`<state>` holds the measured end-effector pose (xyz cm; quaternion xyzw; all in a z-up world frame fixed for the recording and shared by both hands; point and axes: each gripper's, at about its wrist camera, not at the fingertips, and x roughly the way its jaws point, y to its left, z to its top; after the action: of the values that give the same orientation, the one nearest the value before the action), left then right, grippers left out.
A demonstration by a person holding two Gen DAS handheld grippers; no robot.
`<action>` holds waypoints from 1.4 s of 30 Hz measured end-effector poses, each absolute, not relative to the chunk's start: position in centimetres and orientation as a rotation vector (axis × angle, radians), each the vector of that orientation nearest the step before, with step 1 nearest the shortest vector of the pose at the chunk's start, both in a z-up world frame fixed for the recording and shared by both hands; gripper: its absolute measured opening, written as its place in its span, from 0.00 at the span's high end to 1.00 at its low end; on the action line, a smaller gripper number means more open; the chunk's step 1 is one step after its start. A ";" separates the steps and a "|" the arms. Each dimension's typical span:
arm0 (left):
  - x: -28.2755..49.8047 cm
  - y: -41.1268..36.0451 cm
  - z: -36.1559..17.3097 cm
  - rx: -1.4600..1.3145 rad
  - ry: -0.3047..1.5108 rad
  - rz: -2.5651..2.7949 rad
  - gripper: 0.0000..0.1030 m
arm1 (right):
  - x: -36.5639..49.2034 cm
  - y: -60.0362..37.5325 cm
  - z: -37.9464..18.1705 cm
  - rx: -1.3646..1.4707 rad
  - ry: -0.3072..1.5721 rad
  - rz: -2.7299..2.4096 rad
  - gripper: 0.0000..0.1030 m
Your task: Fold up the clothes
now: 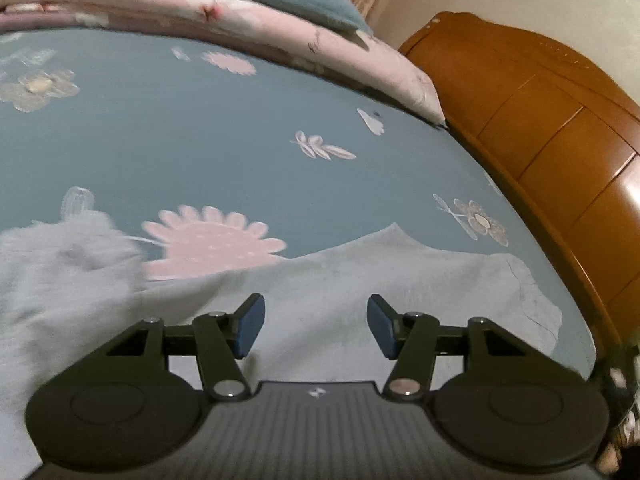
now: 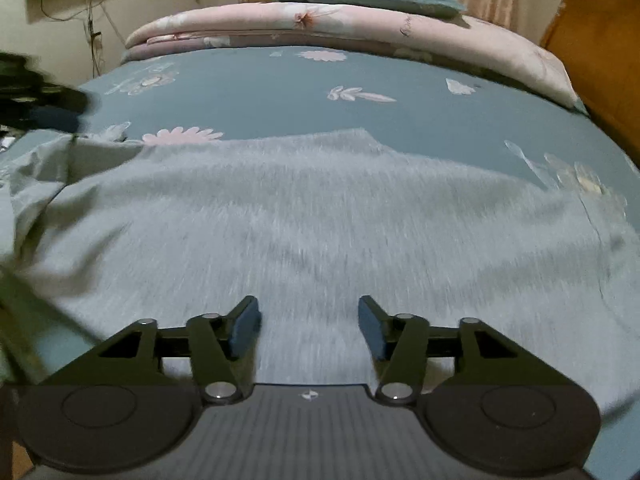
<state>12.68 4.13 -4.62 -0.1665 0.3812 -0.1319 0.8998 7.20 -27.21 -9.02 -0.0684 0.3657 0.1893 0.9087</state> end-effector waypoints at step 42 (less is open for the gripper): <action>5.2 -0.8 -10.2 -0.073 0.844 -0.292 0.29 | 6.1 -33.1 -9.4 0.025 0.707 0.168 0.17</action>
<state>5.20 -0.82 -10.15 -0.0353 0.4079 -0.1412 0.9013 6.06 -33.13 -9.40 0.0120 0.3457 0.0821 0.9347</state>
